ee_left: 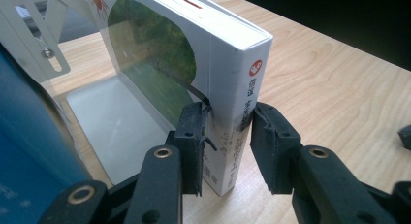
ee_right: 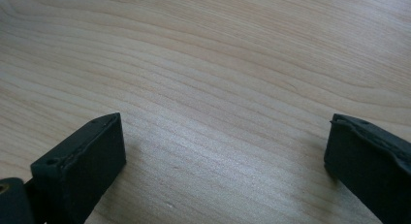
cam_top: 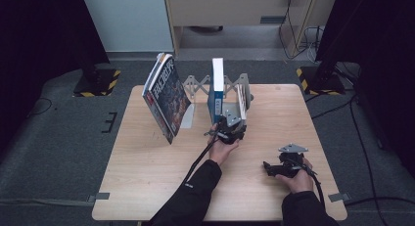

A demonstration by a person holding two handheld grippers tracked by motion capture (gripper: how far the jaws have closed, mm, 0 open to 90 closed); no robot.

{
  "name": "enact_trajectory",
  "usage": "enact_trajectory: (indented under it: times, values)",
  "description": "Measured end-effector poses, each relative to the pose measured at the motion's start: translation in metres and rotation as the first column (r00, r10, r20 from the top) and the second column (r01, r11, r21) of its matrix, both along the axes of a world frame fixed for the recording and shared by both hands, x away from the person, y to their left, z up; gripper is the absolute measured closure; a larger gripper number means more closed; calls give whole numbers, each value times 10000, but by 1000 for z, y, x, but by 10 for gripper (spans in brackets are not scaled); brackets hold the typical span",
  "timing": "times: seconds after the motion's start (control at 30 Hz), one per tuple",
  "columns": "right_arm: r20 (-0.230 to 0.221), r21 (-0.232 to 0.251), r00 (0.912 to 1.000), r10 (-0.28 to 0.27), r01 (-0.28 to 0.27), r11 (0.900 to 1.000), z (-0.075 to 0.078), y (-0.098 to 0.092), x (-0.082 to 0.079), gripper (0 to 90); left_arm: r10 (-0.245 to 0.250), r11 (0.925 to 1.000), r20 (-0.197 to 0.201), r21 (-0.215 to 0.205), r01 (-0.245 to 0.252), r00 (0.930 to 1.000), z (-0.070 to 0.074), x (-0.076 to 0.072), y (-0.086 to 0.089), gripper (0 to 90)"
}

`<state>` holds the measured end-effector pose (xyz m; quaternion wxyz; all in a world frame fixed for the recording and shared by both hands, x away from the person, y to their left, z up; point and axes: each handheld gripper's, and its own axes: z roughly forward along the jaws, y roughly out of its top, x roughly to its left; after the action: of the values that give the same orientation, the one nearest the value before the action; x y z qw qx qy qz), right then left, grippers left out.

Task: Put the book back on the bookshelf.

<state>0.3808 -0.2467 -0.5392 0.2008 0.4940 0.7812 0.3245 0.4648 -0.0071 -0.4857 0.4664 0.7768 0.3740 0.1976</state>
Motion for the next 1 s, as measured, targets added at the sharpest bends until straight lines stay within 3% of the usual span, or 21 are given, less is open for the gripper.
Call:
enact_trajectory:
  times: [0.3,0.47,0.57,0.7,0.83,0.93,1.0]
  values:
    - [5,-14,10000,11,-11,10000,0,0,0,13,-84,10000,-3,-21,84,10000,-1,5,1,623]
    - [5,-13,10000,12,-12,10000,0,0,0,13,-544,9983,211,226,539,9983,12,-6,9,571]
    - [5,-4,10000,7,-7,10000,0,0,0,13,-785,9969,241,89,784,9966,21,-16,21,520]
    - [5,-6,10000,6,-6,10000,0,0,0,13,-1109,9936,-245,-243,1103,9935,31,-30,40,476]
    - [2,-5,10000,6,-6,10000,0,0,0,13,-1332,9907,-468,-326,1317,9900,37,-47,61,431]
    - [6,-12,10000,14,-14,10000,0,0,0,13,-1427,9891,-813,-486,1391,9864,37,-57,79,377]
    - [6,-11,10000,10,-10,10000,0,0,0,13,-1389,9899,-830,-405,1359,9868,35,-63,89,366]
